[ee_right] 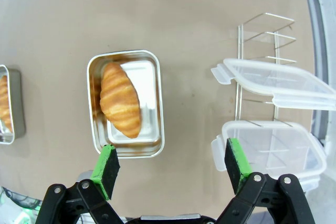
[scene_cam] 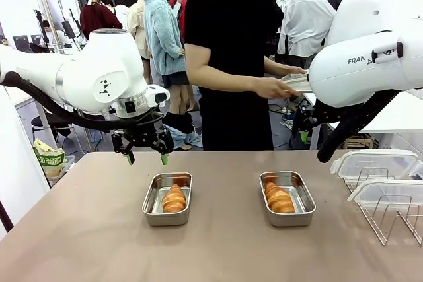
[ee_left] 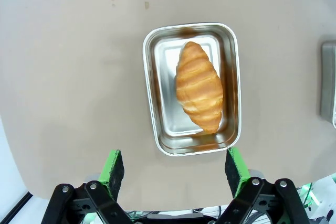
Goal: Place the bread in airtight containers.
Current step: Pick up one Airtight Container lid and hand it to the human.
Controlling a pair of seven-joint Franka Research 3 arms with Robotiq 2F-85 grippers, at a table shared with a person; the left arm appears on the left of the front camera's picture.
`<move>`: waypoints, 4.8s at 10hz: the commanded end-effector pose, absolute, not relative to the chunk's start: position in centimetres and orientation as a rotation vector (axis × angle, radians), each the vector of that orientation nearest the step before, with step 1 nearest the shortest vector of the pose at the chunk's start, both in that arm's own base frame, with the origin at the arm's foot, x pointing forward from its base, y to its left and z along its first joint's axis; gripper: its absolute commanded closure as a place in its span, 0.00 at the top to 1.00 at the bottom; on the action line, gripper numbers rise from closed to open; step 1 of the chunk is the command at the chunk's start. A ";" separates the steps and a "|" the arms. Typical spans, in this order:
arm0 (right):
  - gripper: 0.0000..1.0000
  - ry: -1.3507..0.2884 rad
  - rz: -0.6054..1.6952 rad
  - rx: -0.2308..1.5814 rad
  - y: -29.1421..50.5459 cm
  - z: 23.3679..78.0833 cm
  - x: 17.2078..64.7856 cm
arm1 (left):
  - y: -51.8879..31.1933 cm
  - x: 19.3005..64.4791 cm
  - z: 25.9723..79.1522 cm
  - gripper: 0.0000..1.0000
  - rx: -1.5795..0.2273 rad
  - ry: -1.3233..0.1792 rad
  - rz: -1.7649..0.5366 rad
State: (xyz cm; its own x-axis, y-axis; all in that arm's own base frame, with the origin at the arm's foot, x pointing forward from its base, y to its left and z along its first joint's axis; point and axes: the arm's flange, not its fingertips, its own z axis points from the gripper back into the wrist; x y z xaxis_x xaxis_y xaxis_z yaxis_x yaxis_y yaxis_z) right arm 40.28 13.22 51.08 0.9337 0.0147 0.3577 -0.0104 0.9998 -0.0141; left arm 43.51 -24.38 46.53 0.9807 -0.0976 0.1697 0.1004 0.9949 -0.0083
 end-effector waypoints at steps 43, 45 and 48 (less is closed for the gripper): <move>1.00 -0.304 1.582 -0.190 -1.1 50.1 36.5 | -24.4 43.5 46.5 1.00 -0.017 -0.168 -0.096; 1.00 -0.296 1.629 -0.166 -2.1 48.9 36.3 | -24.4 43.5 46.5 1.00 -0.017 -0.168 -0.096; 1.00 -0.296 1.677 -0.077 -3.2 47.5 36.9 | -24.4 43.5 46.5 1.00 -0.017 -0.168 -0.096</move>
